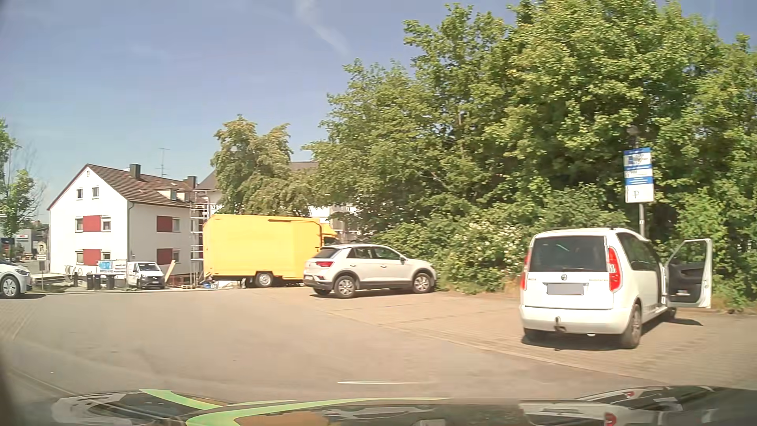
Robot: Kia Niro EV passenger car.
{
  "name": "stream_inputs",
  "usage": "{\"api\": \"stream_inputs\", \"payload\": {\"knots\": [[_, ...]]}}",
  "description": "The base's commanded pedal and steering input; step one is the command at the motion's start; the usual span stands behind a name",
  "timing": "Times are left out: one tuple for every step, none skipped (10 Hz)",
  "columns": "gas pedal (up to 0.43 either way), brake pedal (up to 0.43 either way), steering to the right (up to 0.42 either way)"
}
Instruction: Follow the waypoints while adhering to traffic rules and regulations
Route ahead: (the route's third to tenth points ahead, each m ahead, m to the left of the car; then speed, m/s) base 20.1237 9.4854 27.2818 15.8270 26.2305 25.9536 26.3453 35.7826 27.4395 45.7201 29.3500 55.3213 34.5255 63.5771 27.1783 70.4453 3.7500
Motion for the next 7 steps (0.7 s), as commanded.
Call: {"api": "stream_inputs", "payload": {"knots": [[0.098,0.000,-0.561],[0.098,0.000,-0.538],[0.098,0.000,-0.510],[0.087,0.000,-0.485],[0.067,0.000,-0.463],[0.059,0.000,-0.436],[0.059,0.000,-0.415]]}}
